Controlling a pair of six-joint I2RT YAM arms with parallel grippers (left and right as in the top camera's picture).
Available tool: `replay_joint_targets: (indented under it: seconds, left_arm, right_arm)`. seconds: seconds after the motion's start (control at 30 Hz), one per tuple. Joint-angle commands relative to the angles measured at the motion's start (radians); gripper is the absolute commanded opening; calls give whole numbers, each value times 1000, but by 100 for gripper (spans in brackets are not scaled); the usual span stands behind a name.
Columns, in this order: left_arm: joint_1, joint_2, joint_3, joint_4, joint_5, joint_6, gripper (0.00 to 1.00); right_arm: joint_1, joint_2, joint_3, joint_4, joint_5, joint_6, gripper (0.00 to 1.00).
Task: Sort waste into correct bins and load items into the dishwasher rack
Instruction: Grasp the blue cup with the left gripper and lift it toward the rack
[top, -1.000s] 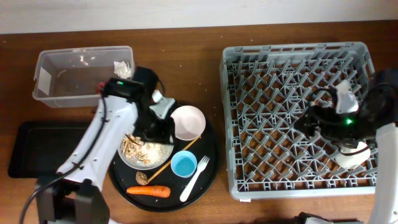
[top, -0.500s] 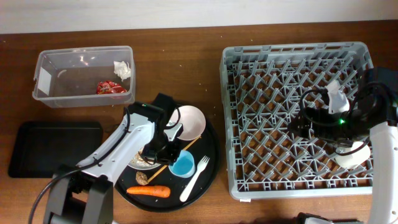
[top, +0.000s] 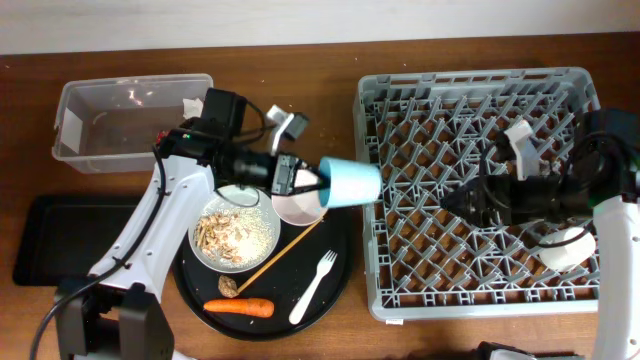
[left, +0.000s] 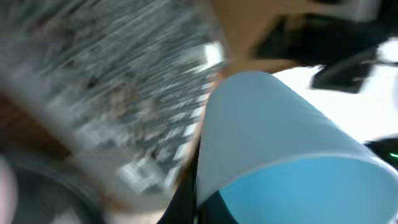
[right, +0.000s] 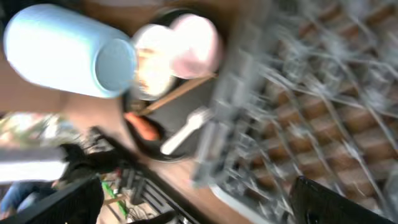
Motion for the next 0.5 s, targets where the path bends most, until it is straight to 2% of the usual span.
replay_joint_targets:
  seconds: [0.0, 0.1, 0.23, 0.47]
  left_arm:
    - [-4, -24, 15, 48, 308, 30, 0]
    - [-4, -24, 15, 48, 314, 19, 0]
    - [-4, -24, 15, 47, 314, 13, 0]
    - [-25, -24, 15, 41, 306, 13, 0]
  right_arm:
    - [108, 13, 10, 16, -213, -130, 98]
    - [247, 39, 10, 64, -217, -129, 98]
    - [372, 50, 10, 185, -338, -129, 98]
    - [392, 50, 10, 283, -466, -129, 98]
